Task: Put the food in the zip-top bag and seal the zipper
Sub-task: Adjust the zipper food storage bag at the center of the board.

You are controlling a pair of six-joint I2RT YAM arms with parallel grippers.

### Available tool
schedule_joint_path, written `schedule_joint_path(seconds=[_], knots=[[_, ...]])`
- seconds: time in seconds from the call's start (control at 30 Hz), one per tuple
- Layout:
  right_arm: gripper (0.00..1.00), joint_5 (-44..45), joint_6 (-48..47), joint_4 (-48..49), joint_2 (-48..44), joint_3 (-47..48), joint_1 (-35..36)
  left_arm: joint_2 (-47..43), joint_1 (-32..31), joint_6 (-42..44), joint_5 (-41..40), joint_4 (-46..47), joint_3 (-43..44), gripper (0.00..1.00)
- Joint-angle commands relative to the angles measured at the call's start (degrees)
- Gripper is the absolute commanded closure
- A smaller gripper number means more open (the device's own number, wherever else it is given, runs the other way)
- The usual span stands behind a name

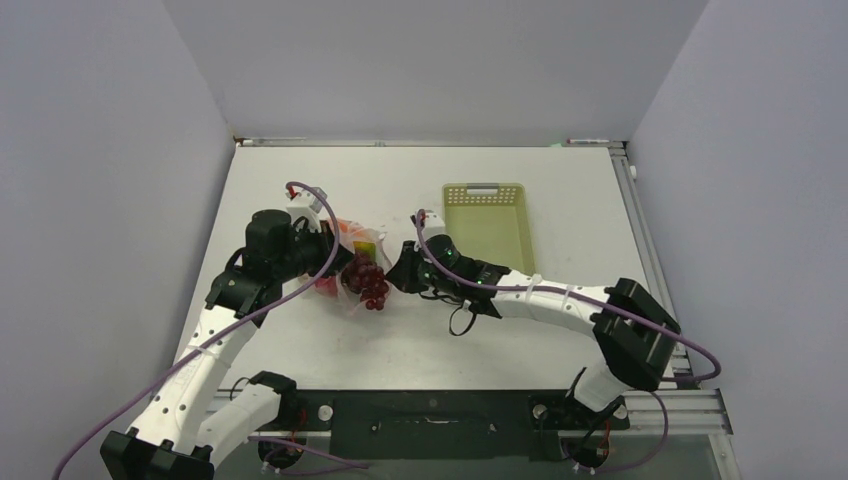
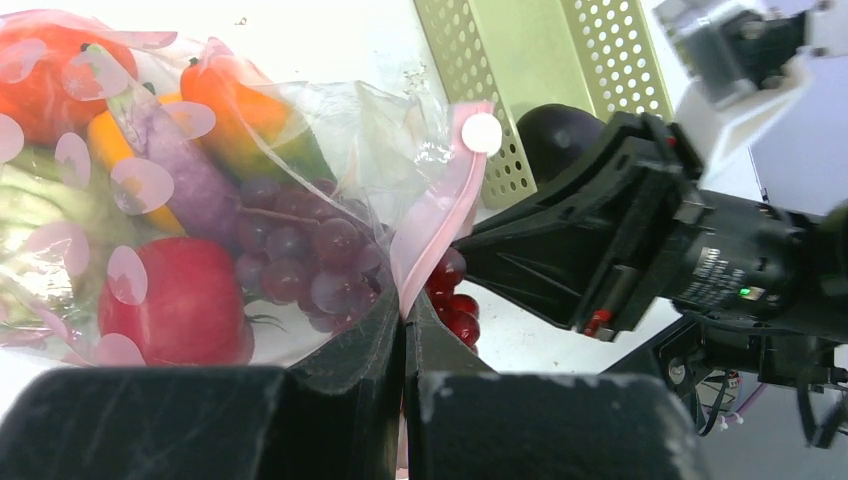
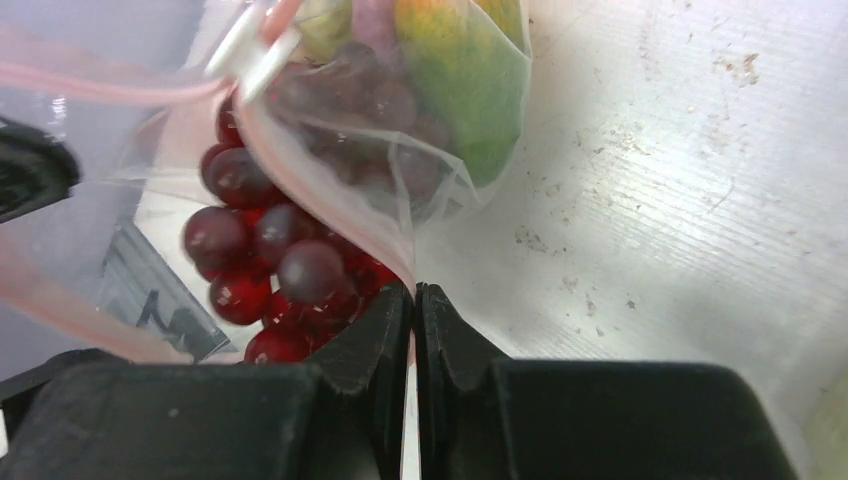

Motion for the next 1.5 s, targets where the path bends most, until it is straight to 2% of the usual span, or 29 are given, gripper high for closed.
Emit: schedule_joint_path(seconds=[0.0, 0.4, 0.6, 0.97, 1.07, 1.27, 1.47], knots=[[0.95, 2.37, -3.63, -3.62, -7.4, 3.31, -0.63, -0.21, 0.24, 0.07, 1.93, 3.38, 0.53, 1.0], [0.95, 3.49, -8.89, -15.4, -13.41, 10.13, -1.54, -0.6, -0.8, 0.09, 2.02, 2.91, 0.74, 1.0], [0.95, 3.49, -12.12, -21.18, -14.4, 16.53, -1.77, -3.95, -0.81, -2.3, 2.87, -0.01, -0.04, 1.0], [0.95, 3.48, -16.34, -27.81, -13.73, 28.67, -1.97, -5.83, -0.9, -3.53, 3.99, -6.58, 8.54, 1.0], [0.95, 6.04, -17.15, -28.06, -12.93, 28.09, -2.04, -6.07, -0.9, -3.68, 4.17, -5.71, 9.19, 1.0], [0.95, 9.61, -17.43, -28.77, -8.82, 21.38, -4.04, -3.11, -0.77, -4.86, 3.08, -1.67, 2.77, 1.0], [0.95, 9.63, -17.09, -28.34, -10.59, 19.77, -4.6, -2.2, -0.56, -4.83, 3.44, -0.86, 1.94, 1.0]])
